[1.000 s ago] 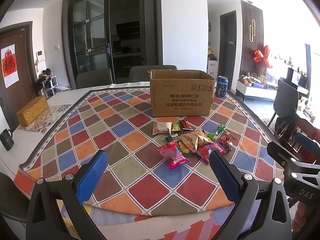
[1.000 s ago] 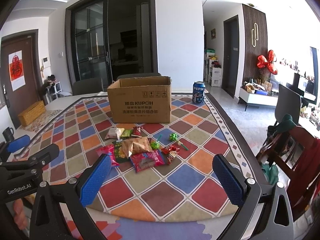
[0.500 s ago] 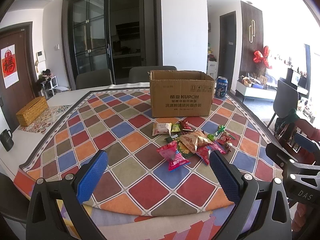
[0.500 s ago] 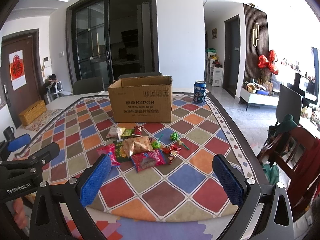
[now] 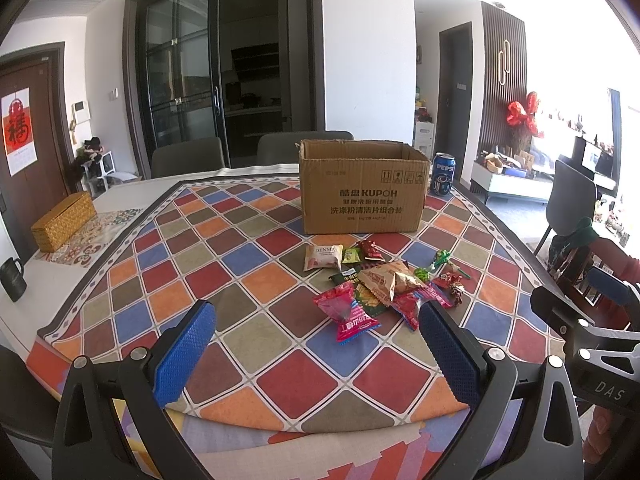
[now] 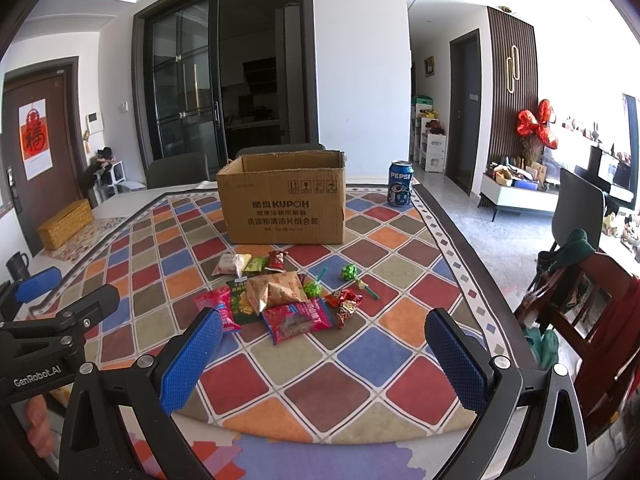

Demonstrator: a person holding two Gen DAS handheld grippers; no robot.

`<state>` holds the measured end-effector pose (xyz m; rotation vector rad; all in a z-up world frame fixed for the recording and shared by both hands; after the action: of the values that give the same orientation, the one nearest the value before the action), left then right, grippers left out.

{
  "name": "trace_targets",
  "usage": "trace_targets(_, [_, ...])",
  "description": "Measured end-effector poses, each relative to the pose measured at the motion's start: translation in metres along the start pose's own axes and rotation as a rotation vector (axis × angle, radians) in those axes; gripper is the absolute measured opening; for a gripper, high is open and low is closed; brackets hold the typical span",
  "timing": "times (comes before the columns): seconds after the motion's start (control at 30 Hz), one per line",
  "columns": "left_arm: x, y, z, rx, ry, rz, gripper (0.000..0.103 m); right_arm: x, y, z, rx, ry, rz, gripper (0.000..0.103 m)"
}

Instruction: Organize snacks

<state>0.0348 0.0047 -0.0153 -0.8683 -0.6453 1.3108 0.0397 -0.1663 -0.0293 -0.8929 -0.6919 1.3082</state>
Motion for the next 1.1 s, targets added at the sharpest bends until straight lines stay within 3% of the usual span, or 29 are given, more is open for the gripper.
trace_targets(0.4, [-0.005,0.001,-0.006,0.017,0.009,0.003,0.103,0.003,0.004,-0.004,0.01,-0.003,0.004,0.102])
trace_targets(0.83, [0.003,-0.003,-0.042,0.049,0.02,0.027,0.103,0.008,0.009,-0.04,0.105,-0.058,0.023,0.102])
trace_targets(1.1, [0.01,-0.006,-0.081,0.096,0.026,0.079,0.101,0.015,0.002,-0.069,0.102,-0.035,0.043,0.101])
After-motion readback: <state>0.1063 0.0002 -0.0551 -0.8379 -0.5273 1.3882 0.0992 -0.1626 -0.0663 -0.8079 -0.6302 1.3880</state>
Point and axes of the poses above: each gripper's, at about its wrist camera, not at the fingertips, and z roughly against the way its jaws point, x to its left, y to its underside, the point moved 5 cm from there along -z, roughly the way its jaws point, and after that the axes turned 10 degrees about y, right-handed, at the moved point
